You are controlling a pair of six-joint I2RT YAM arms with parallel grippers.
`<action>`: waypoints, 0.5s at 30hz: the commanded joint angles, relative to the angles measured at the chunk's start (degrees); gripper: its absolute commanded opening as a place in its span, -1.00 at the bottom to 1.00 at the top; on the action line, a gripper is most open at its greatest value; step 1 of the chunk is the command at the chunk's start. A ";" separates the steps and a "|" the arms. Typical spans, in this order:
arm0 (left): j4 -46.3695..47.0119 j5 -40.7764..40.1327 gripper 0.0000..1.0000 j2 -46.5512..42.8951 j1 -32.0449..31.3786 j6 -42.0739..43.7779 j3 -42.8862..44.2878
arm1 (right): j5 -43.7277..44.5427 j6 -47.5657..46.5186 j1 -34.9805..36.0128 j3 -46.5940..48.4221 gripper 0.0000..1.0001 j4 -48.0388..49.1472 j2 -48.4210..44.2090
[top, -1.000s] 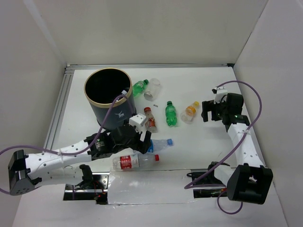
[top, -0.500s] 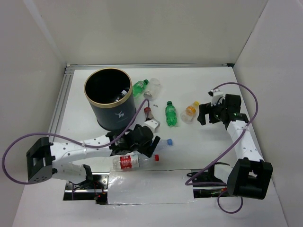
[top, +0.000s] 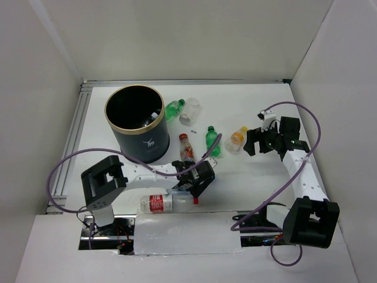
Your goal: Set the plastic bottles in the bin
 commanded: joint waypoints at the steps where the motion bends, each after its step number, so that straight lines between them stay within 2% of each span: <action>1: 0.57 0.44 0.84 4.24 0.93 2.77 1.42 | -1.66 -1.61 -0.30 2.01 1.00 -0.67 0.18; 2: 1.27 0.97 0.61 4.77 0.93 3.38 1.42 | -1.66 -1.62 -0.30 2.01 1.00 -0.67 0.18; 4: 1.97 2.29 0.29 5.57 1.46 3.39 1.42 | -2.26 -2.22 -0.30 2.01 1.00 -1.20 0.18; 5: 1.98 2.99 -0.05 5.57 1.46 3.39 1.42 | -2.27 -2.23 -0.30 2.01 1.00 -1.20 -0.35; 7: 1.98 3.00 -0.31 5.57 1.46 3.39 1.42 | -3.93 -2.76 -0.83 2.01 1.00 -1.81 -0.35; 9: 1.98 3.00 -0.50 3.29 1.46 2.86 2.91 | -4.99 -3.46 -0.83 2.01 0.83 -2.42 -0.96; 10: 1.98 3.00 -0.50 1.89 0.85 2.34 3.61 | -6.13 -4.59 -0.83 2.01 0.44 -2.43 -0.97; 13: 0.06 0.45 -0.65 -4.26 0.84 2.34 8.53 | -8.07 -6.35 -0.83 2.01 -0.37 -3.48 -2.20; 14: 0.05 -0.08 -0.65 -5.93 0.84 2.34 10.11 | -9.46 -6.97 -0.83 2.01 -0.61 -4.00 -2.20; 15: -0.47 -0.08 -0.72 -9.34 0.84 3.03 13.08 | -10.17 -7.59 -0.83 2.01 -0.61 -4.53 -2.72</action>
